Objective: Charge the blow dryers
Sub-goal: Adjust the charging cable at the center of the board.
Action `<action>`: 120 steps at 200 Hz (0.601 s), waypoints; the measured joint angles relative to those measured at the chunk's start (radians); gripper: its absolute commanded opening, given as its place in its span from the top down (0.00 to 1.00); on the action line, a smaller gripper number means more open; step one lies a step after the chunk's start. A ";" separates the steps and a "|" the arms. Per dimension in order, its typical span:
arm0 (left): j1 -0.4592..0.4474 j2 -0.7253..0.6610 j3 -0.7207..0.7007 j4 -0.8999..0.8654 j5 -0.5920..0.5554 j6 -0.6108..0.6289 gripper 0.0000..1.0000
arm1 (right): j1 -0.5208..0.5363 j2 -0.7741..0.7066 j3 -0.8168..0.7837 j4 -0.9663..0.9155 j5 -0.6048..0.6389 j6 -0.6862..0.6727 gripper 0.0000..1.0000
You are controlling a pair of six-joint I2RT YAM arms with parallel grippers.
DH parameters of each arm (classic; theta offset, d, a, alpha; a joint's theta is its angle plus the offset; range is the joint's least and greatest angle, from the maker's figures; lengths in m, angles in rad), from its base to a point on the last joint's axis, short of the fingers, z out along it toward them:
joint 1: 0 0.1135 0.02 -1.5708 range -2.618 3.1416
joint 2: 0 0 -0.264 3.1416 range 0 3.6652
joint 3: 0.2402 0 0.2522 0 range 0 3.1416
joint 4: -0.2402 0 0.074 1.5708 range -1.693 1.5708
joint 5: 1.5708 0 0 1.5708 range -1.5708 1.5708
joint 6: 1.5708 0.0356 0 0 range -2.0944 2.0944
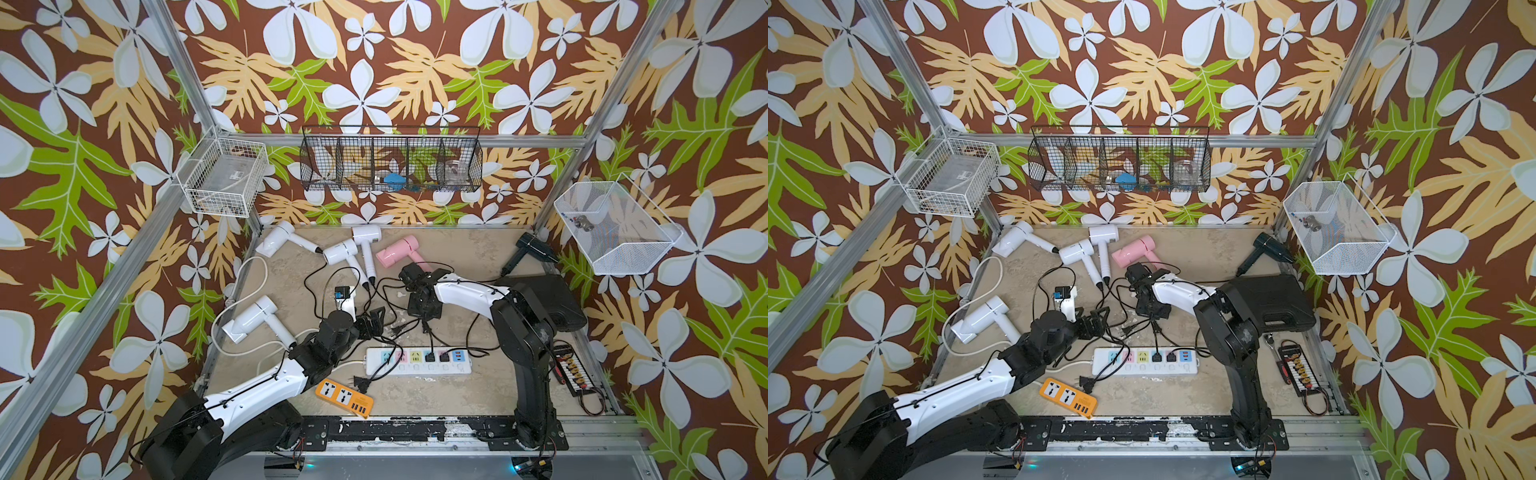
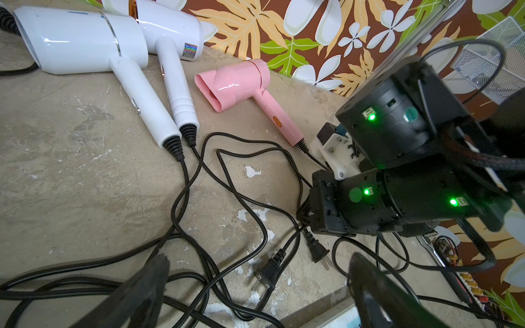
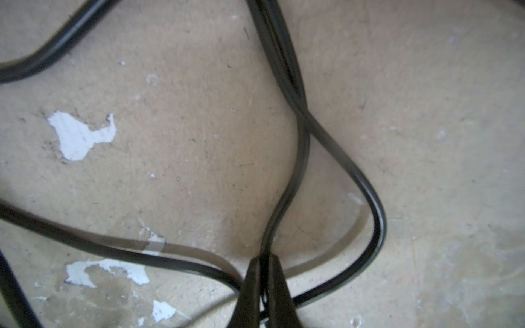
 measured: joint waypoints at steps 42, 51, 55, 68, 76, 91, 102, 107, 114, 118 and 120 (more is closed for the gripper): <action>0.000 -0.008 -0.002 0.000 0.000 0.000 0.00 | -0.008 -0.083 -0.024 0.050 -0.045 0.008 1.00; 0.000 -0.011 -0.004 0.002 0.000 0.000 0.00 | -0.008 -0.110 -0.031 0.076 -0.054 0.008 1.00; 0.000 -0.013 -0.006 0.002 0.000 0.000 0.00 | -0.010 -0.123 -0.035 0.092 -0.062 0.008 1.00; 0.000 -0.018 -0.008 0.001 0.003 0.000 0.00 | -0.013 -0.162 -0.058 0.146 -0.068 0.004 1.00; 0.000 -0.020 -0.010 0.005 0.005 0.002 0.00 | -0.014 -0.188 -0.081 0.191 -0.084 -0.007 1.00; 0.000 -0.020 -0.010 0.009 0.011 0.004 0.00 | -0.015 -0.235 -0.135 0.279 -0.116 -0.026 1.00; 0.000 -0.018 -0.010 0.011 0.015 0.007 0.00 | -0.019 -0.262 -0.174 0.342 -0.138 -0.043 1.00; 0.000 -0.018 -0.010 0.012 0.020 0.008 0.00 | -0.019 -0.274 -0.192 0.369 -0.149 -0.049 1.00; 0.000 -0.016 -0.010 0.015 0.027 0.008 0.00 | -0.019 -0.287 -0.215 0.410 -0.169 -0.061 1.00; 0.000 -0.015 -0.010 0.017 0.033 0.009 0.00 | -0.019 -0.294 -0.229 0.435 -0.177 -0.071 1.00; 0.000 -0.015 -0.010 0.018 0.034 0.010 0.00 | -0.019 -0.298 -0.235 0.447 -0.183 -0.072 1.00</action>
